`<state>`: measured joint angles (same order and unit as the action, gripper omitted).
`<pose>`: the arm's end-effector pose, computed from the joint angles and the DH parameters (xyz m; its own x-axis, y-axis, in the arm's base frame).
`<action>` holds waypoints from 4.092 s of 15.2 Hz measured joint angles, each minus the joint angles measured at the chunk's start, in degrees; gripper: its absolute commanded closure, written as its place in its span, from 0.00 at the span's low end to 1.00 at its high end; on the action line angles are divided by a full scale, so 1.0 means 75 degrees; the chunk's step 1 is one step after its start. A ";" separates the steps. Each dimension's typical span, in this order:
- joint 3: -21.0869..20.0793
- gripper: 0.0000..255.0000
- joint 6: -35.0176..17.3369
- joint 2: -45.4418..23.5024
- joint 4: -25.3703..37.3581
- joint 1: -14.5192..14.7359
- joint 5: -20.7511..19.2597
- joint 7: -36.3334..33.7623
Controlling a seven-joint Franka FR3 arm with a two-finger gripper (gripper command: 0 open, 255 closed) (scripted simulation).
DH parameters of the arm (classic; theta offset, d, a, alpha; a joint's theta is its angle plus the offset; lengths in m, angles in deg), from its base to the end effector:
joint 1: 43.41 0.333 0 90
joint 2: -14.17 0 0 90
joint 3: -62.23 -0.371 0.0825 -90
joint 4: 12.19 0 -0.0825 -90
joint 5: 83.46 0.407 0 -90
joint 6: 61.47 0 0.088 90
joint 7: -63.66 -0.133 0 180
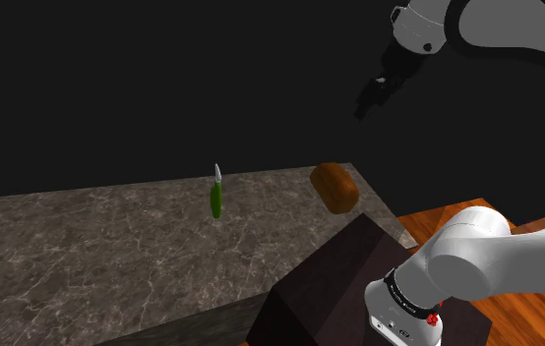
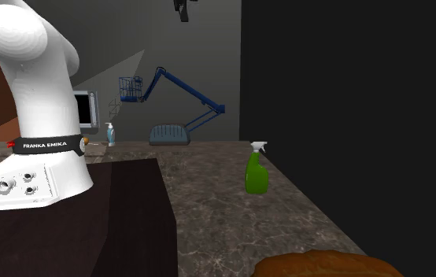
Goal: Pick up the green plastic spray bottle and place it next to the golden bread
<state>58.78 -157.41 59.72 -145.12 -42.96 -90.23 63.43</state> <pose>0.3025 0.0136 0.6352 0.9870 0.0640 0.1472 0.0401 -0.9863 0.1597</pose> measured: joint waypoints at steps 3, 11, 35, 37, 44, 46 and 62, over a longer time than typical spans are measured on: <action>-0.0088 0.00 -0.0247 -0.0215 -0.0092 -0.0004 0.0069 -0.0190; -0.0555 0.00 -0.1704 -0.1861 -0.0222 -0.0080 0.0368 -0.1274; -0.1232 0.00 -0.4467 -0.8775 0.3092 0.0095 -0.0122 -0.4494; -0.1200 0.00 -0.4508 -0.9381 0.3600 0.0213 -0.0162 -0.4717; -0.1041 0.00 -0.4400 -1.1419 0.5624 0.0495 -0.0160 -0.5134; -0.1017 0.00 -0.4482 -1.1622 0.5739 0.0516 -0.0173 -0.5157; -0.0954 1.00 -0.4820 -1.2070 0.5852 0.0560 -0.0237 -0.5184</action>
<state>51.63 -193.56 -30.80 -101.22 -38.76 -92.01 24.55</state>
